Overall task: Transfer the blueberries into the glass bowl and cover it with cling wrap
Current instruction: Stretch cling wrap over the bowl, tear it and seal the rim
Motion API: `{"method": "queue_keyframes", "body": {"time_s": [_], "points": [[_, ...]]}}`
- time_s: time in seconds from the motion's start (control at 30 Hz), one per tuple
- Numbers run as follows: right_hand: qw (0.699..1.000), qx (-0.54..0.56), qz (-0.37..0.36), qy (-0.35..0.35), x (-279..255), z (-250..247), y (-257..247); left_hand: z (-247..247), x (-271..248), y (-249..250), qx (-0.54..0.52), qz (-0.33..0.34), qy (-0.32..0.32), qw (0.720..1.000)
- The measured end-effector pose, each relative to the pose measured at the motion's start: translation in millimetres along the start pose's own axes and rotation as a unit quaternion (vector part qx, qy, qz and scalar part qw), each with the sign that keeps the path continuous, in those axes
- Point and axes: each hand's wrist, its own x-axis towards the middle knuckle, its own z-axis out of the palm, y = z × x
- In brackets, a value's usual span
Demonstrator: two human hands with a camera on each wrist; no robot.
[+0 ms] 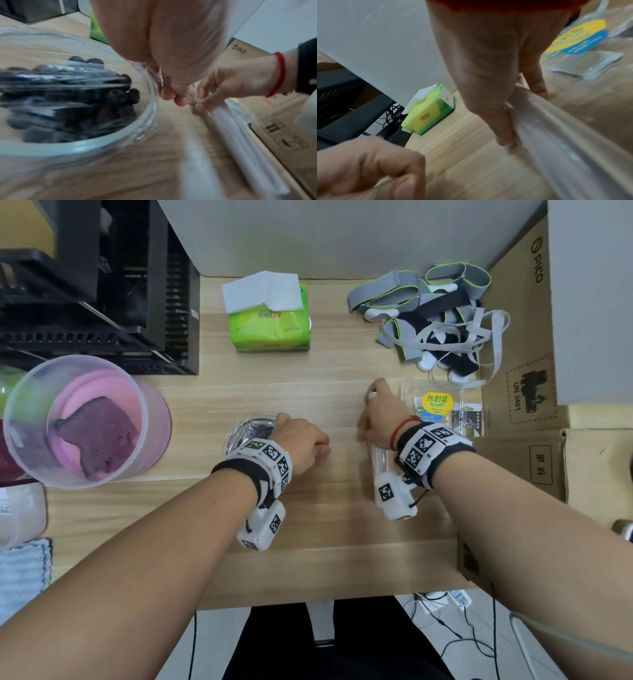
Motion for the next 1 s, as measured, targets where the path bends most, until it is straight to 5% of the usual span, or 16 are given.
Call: {"method": "queue_keyframes", "body": {"time_s": [0.23,0.47,0.63,0.77,1.0], "points": [[0.998,-0.027,-0.041,0.03,0,-6,-4,-2,3,11,0.038,0.028,-0.009,0.999],[0.981,-0.064,-0.036,0.178,-10,-17,-17,-24,-9,-12,-0.088,-0.067,0.176,0.978],[0.989,0.143,-0.032,0.02,-15,-14,-65,-33,-37,-44,-0.103,-0.171,0.185,0.962],[0.99,0.105,-0.03,-0.089,-15,0,-81,-25,-59,-68,-0.161,-0.257,0.139,0.943],[0.97,0.223,0.039,-0.093,-13,21,-71,8,-78,-89,-0.299,-0.32,0.095,0.894]]}}
